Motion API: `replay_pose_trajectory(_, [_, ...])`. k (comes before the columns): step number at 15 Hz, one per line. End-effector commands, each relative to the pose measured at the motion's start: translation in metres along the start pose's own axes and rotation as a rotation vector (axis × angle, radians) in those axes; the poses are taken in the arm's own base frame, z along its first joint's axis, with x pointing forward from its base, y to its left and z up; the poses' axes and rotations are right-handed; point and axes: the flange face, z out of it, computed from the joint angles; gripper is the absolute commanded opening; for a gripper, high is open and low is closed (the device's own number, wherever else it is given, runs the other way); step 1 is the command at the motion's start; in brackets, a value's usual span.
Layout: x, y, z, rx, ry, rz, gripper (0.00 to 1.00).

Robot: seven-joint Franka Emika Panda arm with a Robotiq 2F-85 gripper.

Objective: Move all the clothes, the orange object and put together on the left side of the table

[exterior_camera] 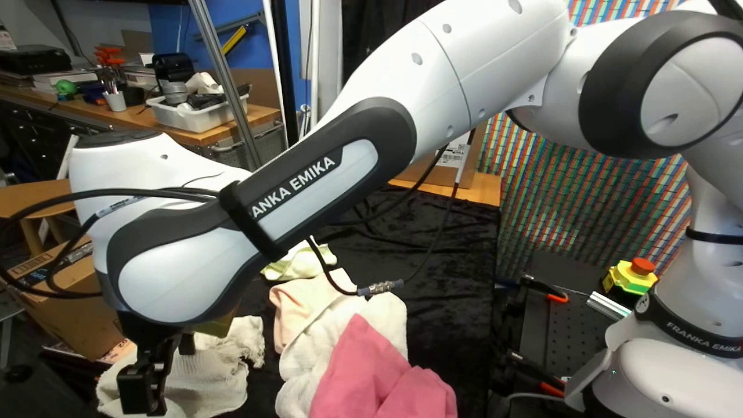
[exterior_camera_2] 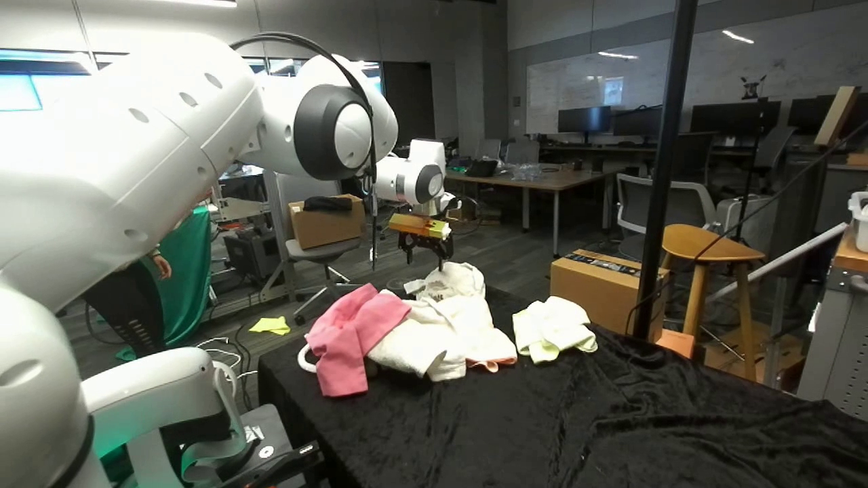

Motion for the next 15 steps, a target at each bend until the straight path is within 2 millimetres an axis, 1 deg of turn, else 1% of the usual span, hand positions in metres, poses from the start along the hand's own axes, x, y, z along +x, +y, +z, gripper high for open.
replay_pose_trajectory(1, [0.016,0.000,0.005,-0.003,0.051,0.039,1.00])
replay_pose_trajectory(3, [0.017,0.001,0.008,-0.005,0.059,0.047,1.00])
replay_pose_trajectory(12, [0.015,0.024,0.026,-0.065,0.105,0.051,1.00])
replay_pose_trajectory(15, [0.011,0.029,0.037,-0.089,0.083,0.043,1.00])
